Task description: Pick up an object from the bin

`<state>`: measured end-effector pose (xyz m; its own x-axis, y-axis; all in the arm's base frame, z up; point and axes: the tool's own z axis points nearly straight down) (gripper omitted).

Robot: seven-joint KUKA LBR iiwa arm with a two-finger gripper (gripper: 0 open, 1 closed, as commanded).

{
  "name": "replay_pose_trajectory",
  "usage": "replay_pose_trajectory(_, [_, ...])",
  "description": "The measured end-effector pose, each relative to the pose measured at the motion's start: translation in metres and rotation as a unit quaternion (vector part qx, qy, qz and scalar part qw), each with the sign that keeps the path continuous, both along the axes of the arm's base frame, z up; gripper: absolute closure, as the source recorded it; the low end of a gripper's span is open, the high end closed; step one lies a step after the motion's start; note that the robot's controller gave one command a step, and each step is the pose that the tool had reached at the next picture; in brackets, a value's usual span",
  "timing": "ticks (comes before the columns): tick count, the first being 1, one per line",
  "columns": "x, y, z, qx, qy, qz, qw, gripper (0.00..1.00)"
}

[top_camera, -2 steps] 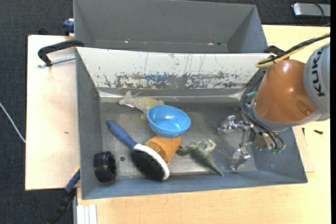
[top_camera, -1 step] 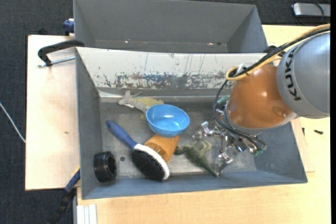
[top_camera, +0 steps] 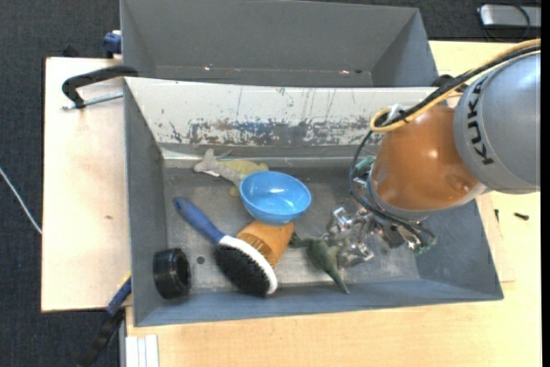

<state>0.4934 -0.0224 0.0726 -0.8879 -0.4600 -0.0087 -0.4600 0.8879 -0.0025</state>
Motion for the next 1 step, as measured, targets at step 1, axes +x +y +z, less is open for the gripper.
replay_pose_trajectory(1, [0.0232, 0.0207, 0.2606, -0.002, -0.0036, 0.151, 0.9885, 1.0])
